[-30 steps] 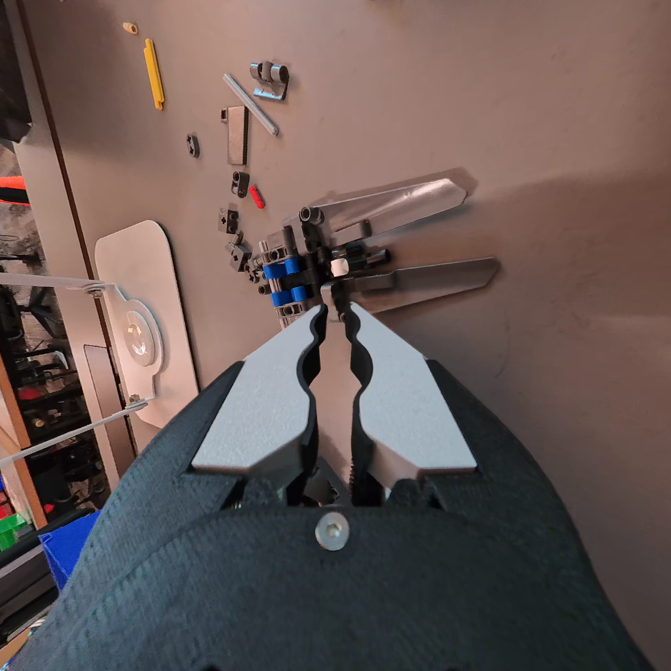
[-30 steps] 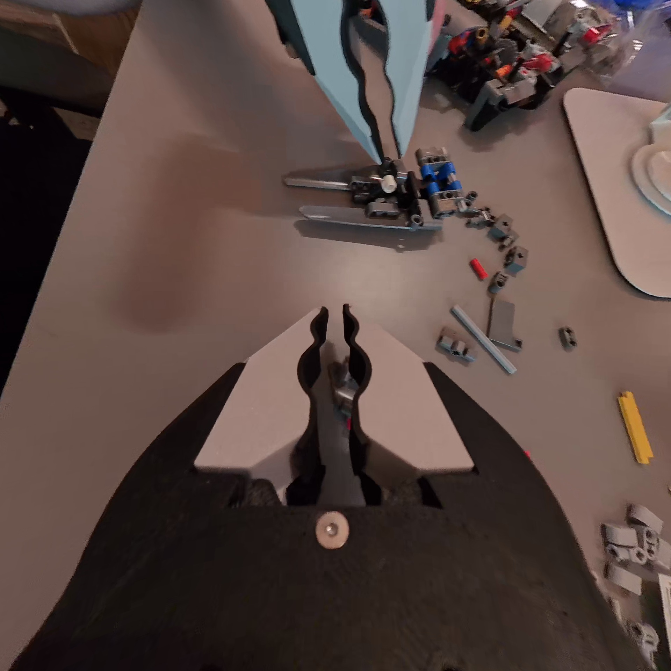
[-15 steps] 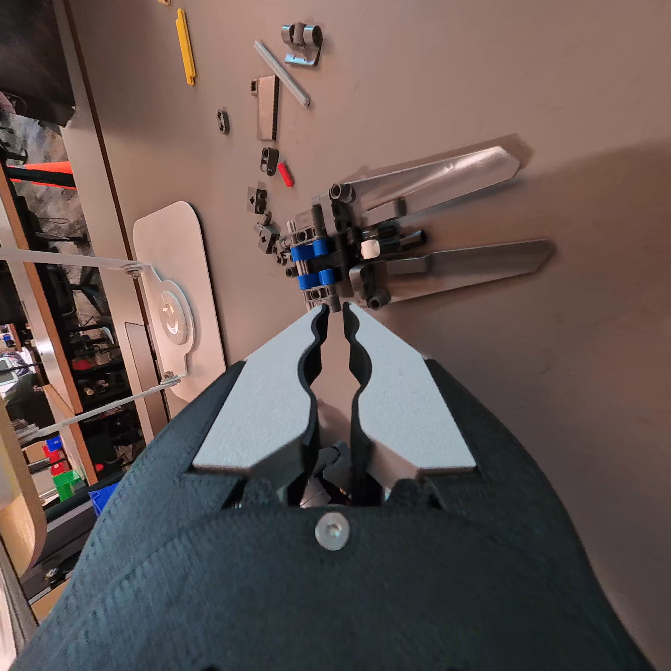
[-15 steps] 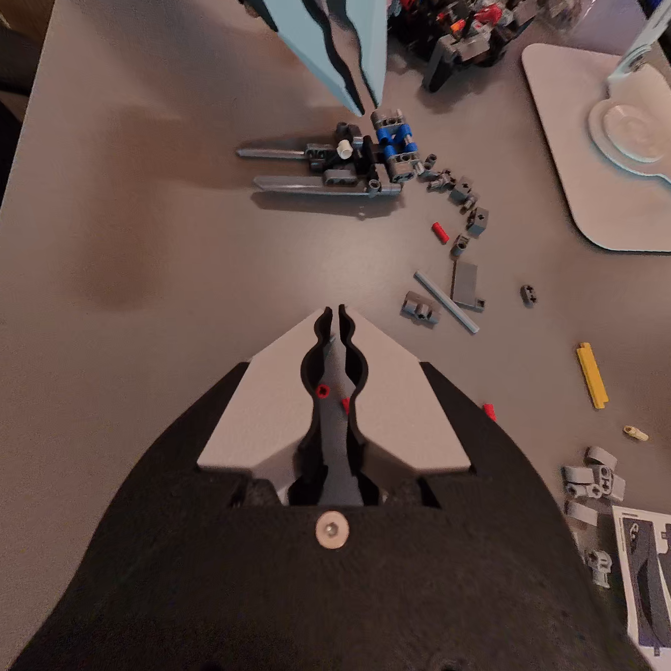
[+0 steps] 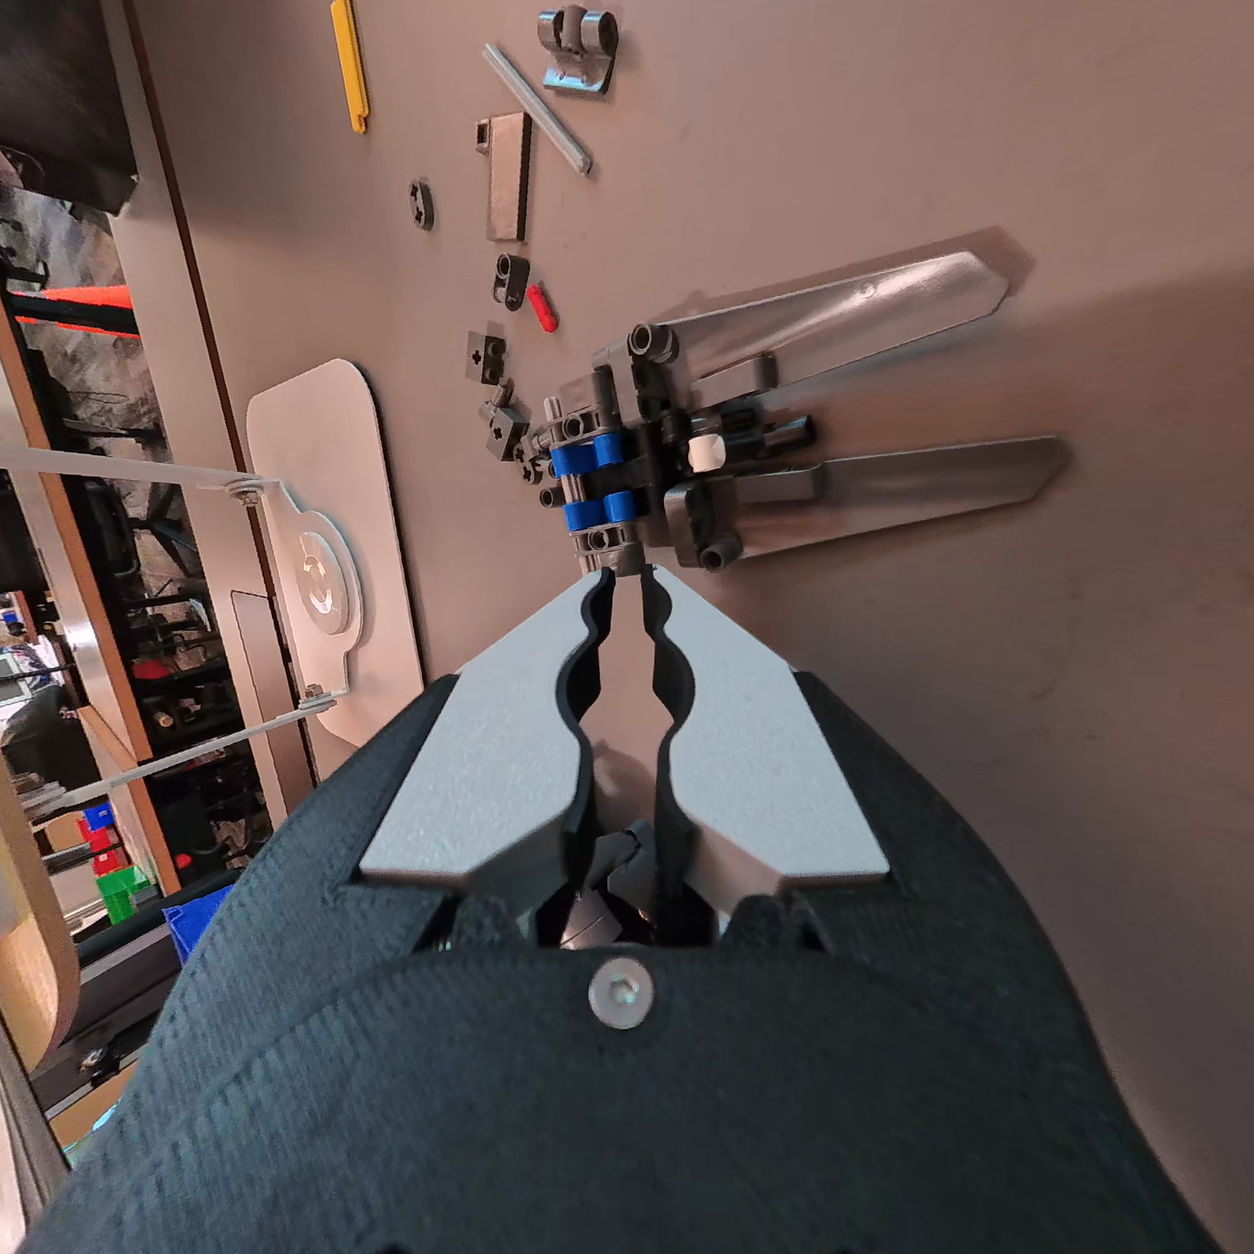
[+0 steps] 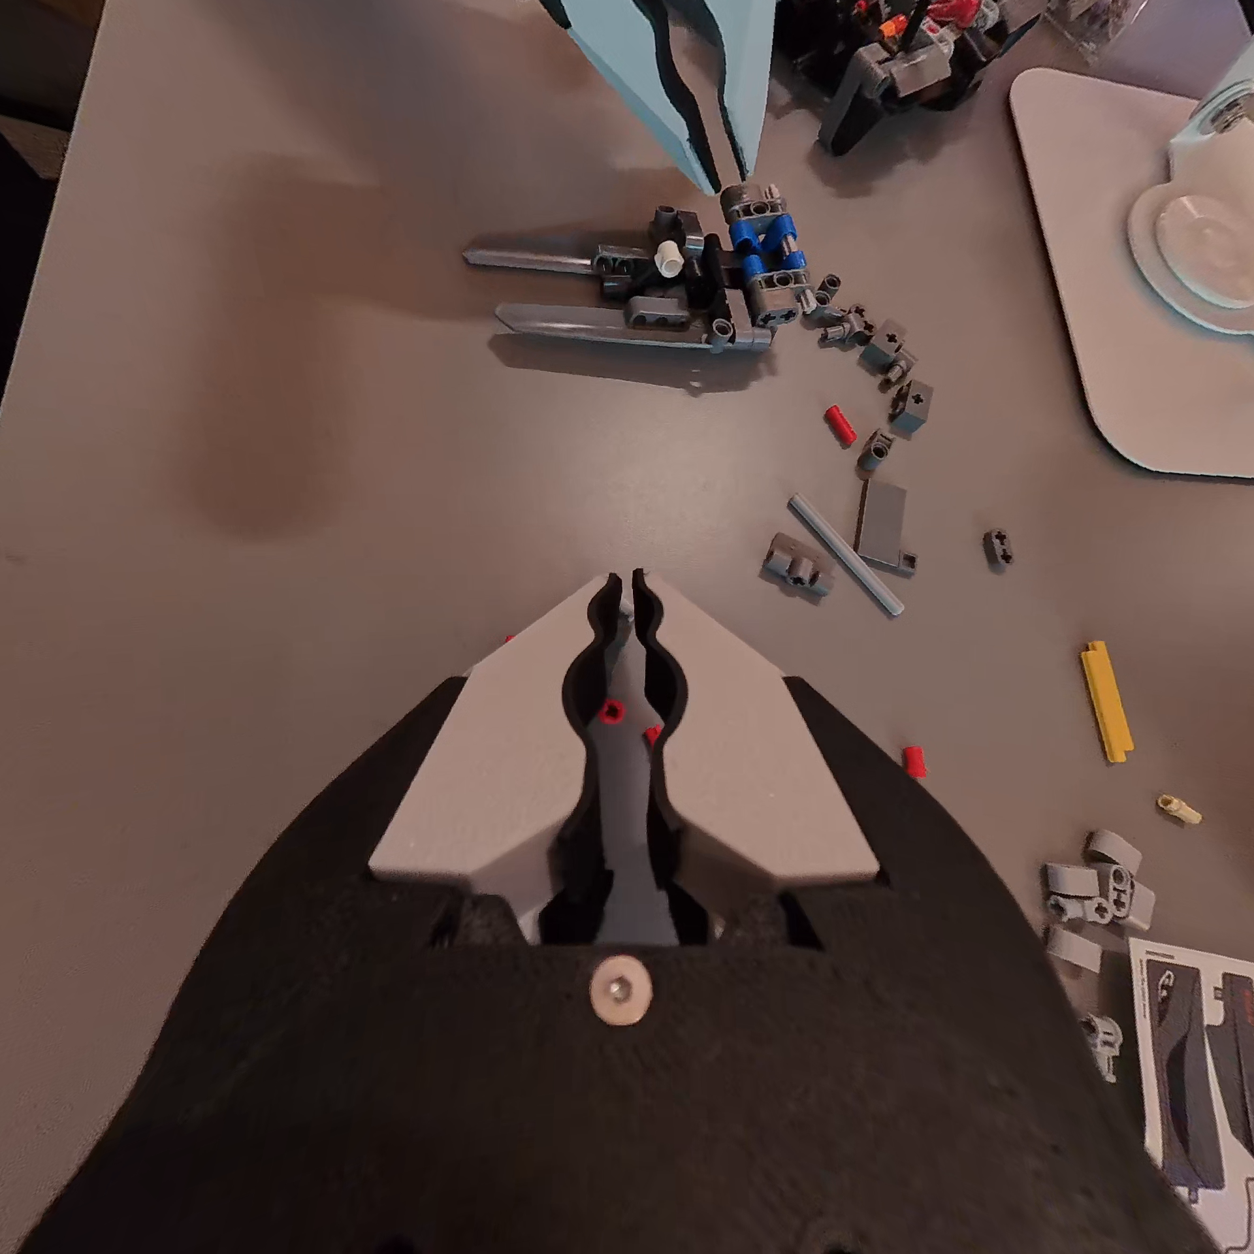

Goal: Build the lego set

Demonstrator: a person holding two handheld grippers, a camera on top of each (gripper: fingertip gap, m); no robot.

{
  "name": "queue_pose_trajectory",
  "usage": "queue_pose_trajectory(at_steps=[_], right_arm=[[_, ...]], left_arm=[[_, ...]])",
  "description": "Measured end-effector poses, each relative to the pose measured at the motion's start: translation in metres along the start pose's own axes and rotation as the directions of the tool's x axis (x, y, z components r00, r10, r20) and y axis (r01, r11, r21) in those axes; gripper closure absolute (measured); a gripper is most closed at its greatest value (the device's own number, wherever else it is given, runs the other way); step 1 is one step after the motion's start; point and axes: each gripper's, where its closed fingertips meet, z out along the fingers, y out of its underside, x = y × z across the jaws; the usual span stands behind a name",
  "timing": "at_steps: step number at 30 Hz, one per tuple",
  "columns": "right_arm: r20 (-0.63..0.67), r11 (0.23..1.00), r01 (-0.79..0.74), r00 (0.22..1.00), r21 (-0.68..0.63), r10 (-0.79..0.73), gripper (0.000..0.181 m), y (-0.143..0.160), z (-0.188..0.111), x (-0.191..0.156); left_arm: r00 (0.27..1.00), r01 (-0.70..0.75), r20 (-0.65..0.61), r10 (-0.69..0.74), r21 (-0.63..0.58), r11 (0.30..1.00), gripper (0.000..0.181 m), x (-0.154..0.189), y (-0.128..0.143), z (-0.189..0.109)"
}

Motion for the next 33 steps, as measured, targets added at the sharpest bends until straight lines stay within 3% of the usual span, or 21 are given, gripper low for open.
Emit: queue_pose_trajectory(at_steps=[33], right_arm=[[0.028,0.999,0.030,0.999,-0.019,-0.029,0.181,0.0032,0.0062,-0.0076]], left_arm=[[0.999,-0.040,0.014,0.040,-0.020,0.999,0.177,0.0006,0.0004,0.0064]])
